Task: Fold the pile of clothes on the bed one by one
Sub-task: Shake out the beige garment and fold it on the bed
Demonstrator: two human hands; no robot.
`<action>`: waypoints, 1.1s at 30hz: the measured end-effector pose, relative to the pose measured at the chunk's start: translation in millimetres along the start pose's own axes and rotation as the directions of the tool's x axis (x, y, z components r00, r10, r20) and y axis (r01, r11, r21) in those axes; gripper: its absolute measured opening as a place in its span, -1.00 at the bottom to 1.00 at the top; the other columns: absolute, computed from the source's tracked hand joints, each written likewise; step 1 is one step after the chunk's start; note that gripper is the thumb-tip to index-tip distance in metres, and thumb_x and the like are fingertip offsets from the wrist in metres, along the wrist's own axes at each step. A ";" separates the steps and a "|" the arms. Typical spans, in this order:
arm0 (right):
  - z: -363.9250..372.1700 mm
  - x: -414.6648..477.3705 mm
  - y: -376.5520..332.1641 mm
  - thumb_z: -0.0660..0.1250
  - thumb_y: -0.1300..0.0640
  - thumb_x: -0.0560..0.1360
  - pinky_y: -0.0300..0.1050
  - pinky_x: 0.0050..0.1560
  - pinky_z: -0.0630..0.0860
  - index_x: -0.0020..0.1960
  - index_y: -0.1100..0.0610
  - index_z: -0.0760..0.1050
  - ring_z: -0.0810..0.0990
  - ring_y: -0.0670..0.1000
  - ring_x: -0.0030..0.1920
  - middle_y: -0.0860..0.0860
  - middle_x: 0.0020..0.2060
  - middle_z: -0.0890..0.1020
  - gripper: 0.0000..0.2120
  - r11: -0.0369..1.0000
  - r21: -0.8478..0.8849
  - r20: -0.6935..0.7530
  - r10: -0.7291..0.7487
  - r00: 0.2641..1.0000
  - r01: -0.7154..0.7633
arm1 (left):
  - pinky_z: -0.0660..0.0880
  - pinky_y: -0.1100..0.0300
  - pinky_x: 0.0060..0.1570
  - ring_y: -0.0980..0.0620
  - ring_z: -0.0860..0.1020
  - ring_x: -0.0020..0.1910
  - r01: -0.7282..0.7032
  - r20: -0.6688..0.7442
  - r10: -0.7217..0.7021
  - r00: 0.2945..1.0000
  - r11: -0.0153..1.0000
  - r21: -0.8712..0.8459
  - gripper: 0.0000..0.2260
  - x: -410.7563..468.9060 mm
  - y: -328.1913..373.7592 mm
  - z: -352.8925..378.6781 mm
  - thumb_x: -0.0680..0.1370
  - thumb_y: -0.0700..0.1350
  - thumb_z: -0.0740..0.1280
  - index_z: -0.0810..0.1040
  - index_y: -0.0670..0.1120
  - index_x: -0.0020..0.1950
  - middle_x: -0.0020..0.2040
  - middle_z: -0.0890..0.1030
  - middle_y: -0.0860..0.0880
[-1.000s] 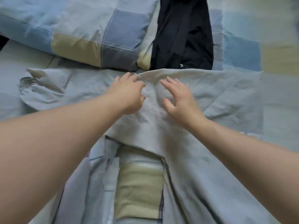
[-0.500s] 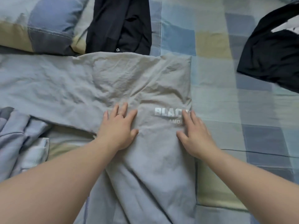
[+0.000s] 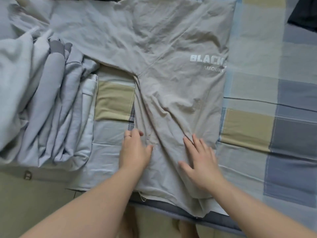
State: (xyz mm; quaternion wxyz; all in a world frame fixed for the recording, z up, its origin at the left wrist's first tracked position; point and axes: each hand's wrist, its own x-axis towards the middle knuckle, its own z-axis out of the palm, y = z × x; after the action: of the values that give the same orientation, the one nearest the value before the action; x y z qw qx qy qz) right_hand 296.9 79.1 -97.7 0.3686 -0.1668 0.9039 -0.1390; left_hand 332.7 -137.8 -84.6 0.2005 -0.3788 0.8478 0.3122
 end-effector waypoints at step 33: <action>23.8 -87.5 -13.4 0.28 -0.01 0.64 -0.20 -0.24 0.39 -0.17 0.03 0.47 0.47 -0.19 -0.29 -0.12 -0.30 0.55 -0.78 0.812 0.582 -0.398 0.330 0.856 -0.042 | 0.49 0.10 0.04 -0.05 0.56 0.07 -0.214 0.189 0.271 0.944 0.938 -0.274 -0.66 -89.7 -84.5 12.7 0.53 -0.10 0.46 0.46 -0.01 0.25 0.10 0.57 -0.02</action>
State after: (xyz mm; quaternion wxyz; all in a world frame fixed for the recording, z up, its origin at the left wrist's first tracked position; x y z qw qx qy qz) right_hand 375.5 99.3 -54.9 0.1767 0.0794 0.8987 -0.3934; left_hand 455.6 -126.5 -74.0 0.2049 -0.2556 0.8141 0.4795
